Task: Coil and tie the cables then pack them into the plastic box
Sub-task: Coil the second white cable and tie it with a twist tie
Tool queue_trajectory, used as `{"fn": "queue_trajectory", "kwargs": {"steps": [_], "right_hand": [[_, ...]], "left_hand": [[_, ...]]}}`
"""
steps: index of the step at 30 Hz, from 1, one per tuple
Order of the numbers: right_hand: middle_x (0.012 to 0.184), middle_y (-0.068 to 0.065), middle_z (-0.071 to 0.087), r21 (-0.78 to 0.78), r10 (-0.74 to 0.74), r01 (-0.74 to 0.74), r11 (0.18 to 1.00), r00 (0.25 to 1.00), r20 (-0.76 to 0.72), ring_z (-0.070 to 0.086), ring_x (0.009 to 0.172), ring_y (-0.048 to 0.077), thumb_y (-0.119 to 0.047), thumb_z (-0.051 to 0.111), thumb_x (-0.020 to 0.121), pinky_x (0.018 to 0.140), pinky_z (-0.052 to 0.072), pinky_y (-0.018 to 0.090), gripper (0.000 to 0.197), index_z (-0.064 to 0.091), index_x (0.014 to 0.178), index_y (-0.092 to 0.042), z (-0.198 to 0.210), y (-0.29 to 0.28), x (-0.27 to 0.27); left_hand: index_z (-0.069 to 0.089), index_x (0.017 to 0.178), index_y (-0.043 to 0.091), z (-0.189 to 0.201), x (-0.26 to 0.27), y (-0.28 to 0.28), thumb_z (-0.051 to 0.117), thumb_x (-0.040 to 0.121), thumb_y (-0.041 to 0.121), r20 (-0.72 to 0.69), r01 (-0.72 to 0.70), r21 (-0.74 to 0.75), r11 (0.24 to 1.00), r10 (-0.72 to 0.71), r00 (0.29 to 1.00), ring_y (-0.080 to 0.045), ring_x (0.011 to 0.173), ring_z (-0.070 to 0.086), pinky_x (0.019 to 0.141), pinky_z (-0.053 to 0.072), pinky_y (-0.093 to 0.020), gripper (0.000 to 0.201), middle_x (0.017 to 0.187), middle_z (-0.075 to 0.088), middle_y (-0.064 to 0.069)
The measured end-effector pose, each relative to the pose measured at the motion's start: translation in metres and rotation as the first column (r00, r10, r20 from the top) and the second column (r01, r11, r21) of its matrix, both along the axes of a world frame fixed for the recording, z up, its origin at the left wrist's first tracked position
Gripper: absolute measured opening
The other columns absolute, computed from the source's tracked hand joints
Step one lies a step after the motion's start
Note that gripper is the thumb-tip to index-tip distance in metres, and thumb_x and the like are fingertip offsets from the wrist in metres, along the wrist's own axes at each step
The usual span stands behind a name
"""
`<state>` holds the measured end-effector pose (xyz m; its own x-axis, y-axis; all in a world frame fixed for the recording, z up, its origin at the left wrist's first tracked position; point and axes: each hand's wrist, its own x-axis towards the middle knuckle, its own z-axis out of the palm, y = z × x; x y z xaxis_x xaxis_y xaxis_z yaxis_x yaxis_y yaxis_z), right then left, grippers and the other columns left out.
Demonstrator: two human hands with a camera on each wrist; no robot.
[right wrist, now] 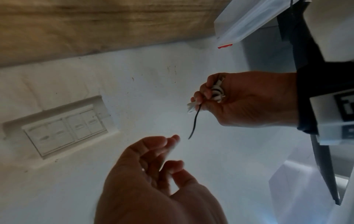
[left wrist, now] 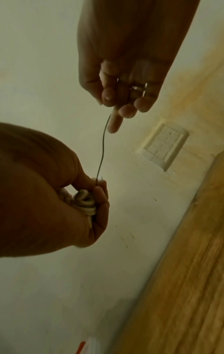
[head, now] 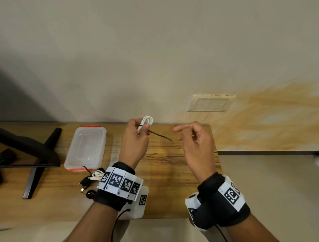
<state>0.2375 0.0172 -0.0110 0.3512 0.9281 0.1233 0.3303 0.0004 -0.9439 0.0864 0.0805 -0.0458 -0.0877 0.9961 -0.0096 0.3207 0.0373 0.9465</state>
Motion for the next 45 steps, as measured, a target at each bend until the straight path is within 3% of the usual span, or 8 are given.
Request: {"fn": "queue_trajectory", "kwargs": {"steps": [5,11,17,20,23,36,41,45], "right_hand": [[0.095,0.001,0.075,-0.329,0.191,-0.268,0.906,0.95,-0.247,0.072,0.083,0.014,-0.042,0.052,0.1,0.076,0.059,0.029,0.033,0.066,0.108,-0.014,-0.01,0.012,-0.007],[0.092,0.017,0.075,-0.406,0.209,-0.472,0.783,0.814,-0.542,0.071,0.073,0.019,-0.026,0.068,0.095,0.071,0.062,0.032,0.027,0.07,0.105,0.0,-0.01,0.015,-0.025],[0.085,0.016,0.076,-0.514,0.275,-0.399,0.759,0.913,-0.301,0.068,0.066,0.018,-0.01,0.068,0.093,0.064,0.058,0.03,0.007,0.071,0.087,-0.008,-0.02,0.02,-0.035],[0.076,0.002,0.073,-0.583,0.436,-0.338,0.738,0.899,0.03,0.065,0.07,0.015,-0.016,0.072,0.085,0.064,0.053,0.03,0.01,0.074,0.076,-0.011,-0.031,0.019,-0.041],[0.069,0.003,0.065,-0.637,0.506,-0.305,0.708,0.848,0.157,0.059,0.064,0.016,-0.018,0.071,0.079,0.057,0.047,0.031,0.017,0.07,0.068,-0.005,-0.045,0.021,-0.057],[0.055,0.005,0.045,-0.717,0.638,-0.358,0.599,0.755,0.156,0.048,0.056,0.022,-0.017,0.06,0.082,0.053,0.037,0.033,0.033,0.045,0.053,-0.015,-0.104,0.02,-0.113],[0.064,0.01,0.049,-0.689,0.645,-0.38,0.617,0.746,0.166,0.048,0.061,0.023,-0.017,0.059,0.086,0.056,0.035,0.033,0.024,0.05,0.064,-0.013,-0.105,0.022,-0.103],[0.068,0.01,0.061,-0.683,0.598,-0.321,0.656,0.773,0.211,0.061,0.068,0.028,-0.016,0.061,0.085,0.063,0.051,0.038,0.024,0.052,0.063,-0.016,-0.097,0.032,-0.077]], "left_hand": [[0.054,0.113,0.016,0.0,-0.001,-0.012,0.057,0.1,0.02,0.077,0.016,0.006,1.0,-0.016,0.997,-0.004,0.067,0.063,0.064,0.048,-0.019,0.014,0.09,0.068,0.001],[0.057,0.106,0.023,0.0,-0.018,-0.026,0.066,0.095,0.021,0.078,0.058,-0.018,0.998,-0.056,0.995,-0.004,0.095,0.065,0.079,0.051,-0.023,0.014,0.104,0.068,0.008],[0.065,0.098,0.014,-0.004,-0.059,-0.045,0.045,0.103,0.037,-0.169,0.039,-0.087,0.995,-0.053,0.984,-0.021,0.086,0.065,0.075,0.051,-0.037,0.031,0.091,0.069,-0.002],[0.056,0.094,0.009,-0.011,-0.1,-0.053,0.04,0.102,0.039,-0.67,-0.158,-0.139,0.978,0.025,0.742,-0.031,0.084,0.062,0.075,0.051,-0.042,0.035,0.087,0.063,-0.01],[0.059,0.104,0.01,-0.027,-0.141,-0.056,0.046,0.094,0.043,-0.775,-0.308,-0.45,0.838,-0.196,0.601,-0.034,0.098,0.062,0.087,0.053,-0.044,0.038,0.104,0.062,-0.014],[0.043,0.133,0.011,-0.071,-0.133,-0.057,0.092,0.062,0.031,-0.489,-0.136,-0.713,0.687,-0.35,0.799,-0.029,0.122,0.053,0.096,0.054,-0.039,0.089,0.129,0.053,-0.012],[0.023,0.145,0.025,-0.077,-0.105,-0.059,0.087,0.062,0.017,-0.422,-0.112,-0.708,0.697,-0.291,0.859,-0.036,0.111,0.058,0.068,0.063,-0.042,0.106,0.135,0.041,-0.018],[0.028,0.145,0.024,-0.079,-0.077,-0.054,0.082,0.069,0.016,-0.354,0.006,-0.673,0.739,-0.33,0.875,-0.032,0.119,0.055,0.092,0.057,-0.044,0.095,0.135,0.047,-0.016]]}}
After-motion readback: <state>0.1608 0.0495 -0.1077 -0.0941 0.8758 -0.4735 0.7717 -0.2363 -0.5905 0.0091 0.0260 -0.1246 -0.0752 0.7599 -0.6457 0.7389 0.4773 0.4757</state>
